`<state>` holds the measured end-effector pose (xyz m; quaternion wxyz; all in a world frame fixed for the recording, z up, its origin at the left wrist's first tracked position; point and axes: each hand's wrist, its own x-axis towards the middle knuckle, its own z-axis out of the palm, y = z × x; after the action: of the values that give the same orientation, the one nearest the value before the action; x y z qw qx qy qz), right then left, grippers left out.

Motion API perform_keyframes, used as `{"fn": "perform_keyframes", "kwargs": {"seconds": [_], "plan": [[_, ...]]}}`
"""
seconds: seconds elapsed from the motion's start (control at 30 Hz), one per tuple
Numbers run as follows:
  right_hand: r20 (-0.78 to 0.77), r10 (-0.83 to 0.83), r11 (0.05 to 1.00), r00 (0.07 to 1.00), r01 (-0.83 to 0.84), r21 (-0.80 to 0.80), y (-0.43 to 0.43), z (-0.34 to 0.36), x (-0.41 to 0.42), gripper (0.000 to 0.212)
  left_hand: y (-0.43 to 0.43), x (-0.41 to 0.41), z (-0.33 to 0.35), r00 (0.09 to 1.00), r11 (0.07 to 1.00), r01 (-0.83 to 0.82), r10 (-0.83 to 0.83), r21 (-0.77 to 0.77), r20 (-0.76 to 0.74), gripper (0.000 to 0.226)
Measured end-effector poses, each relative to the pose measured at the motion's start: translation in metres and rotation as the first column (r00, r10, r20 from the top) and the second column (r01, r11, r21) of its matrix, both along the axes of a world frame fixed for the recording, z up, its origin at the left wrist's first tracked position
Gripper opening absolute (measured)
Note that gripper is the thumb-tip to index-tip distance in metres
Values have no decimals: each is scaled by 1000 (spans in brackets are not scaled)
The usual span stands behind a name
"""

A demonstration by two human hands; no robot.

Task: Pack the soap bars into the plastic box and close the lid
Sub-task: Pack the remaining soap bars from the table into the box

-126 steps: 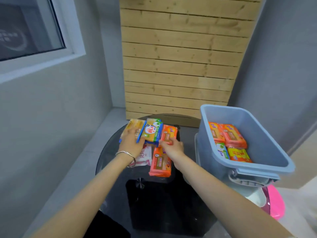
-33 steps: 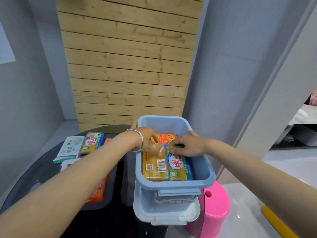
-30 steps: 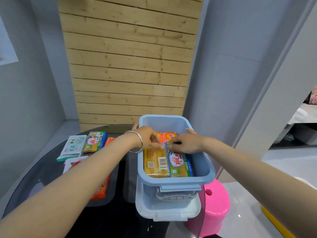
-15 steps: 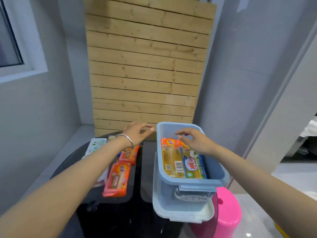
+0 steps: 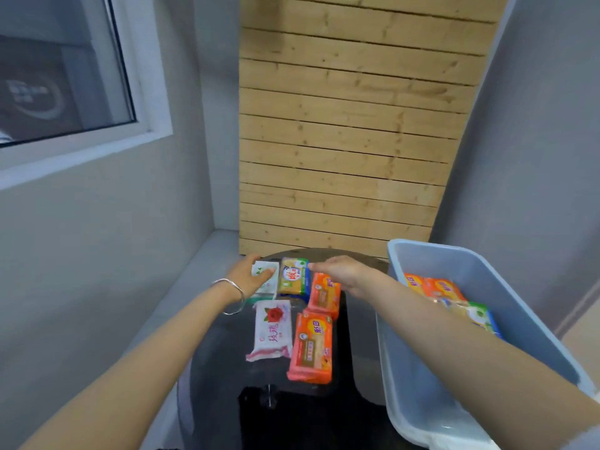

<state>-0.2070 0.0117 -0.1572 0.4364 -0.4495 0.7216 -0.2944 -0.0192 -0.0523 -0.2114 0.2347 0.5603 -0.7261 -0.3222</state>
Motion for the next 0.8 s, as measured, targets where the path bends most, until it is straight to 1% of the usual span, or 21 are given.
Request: {"fn": "perform_keyframes", "kwargs": {"seconds": [0.1, 0.17, 0.23, 0.3, 0.37, 0.47, 0.57, 0.63, 0.73, 0.8], "plan": [[66, -145, 986, 987, 139, 86, -11, -18, 1, 50, -13, 3, -18, 1000, 1000, -20, 20, -14, 4, 47], [112, -222, 969, 968, 206, 138, -16, -30, -1, 53, -22, 2, -30, 1000, 1000, 3, -2, -30, 25, 42], [119, -274, 950, 954, 250, 186, -20, -41, -3, 61, -32, -2, -41, 995, 999, 30, -26, -44, 93, 50], [59, -277, 937, 959, 256, 236, -24, -51, -4, 72, -43, -8, -52, 978, 995, 58, -41, -81, 204, 61], [-16, -242, 929, 970, 237, 284, -30, -59, -5, 77, -55, -16, -60, 942, 989, 101, -60, -106, 329, 70], [-57, -226, 919, 972, 233, 318, -44, -64, -9, 72, -76, -30, -63, 892, 987, 145, -97, -76, 441, 75], [-4, -227, 924, 974, 216, 314, -55, -67, -14, 68, -96, -44, -60, 829, 984, 173, -128, -33, 544, 73], [21, -240, 929, 971, 223, 294, -60, -72, -15, 66, -106, -52, -60, 806, 979, 204, -162, -10, 569, 69], [39, -319, 928, 947, 304, 216, -66, -84, -12, 76, -111, -56, -67, 827, 975, 221, -179, -16, 534, 66], [58, -359, 924, 931, 347, 159, -69, -88, -12, 76, -111, -53, -71, 857, 976, 219, -184, -17, 482, 62]]}}
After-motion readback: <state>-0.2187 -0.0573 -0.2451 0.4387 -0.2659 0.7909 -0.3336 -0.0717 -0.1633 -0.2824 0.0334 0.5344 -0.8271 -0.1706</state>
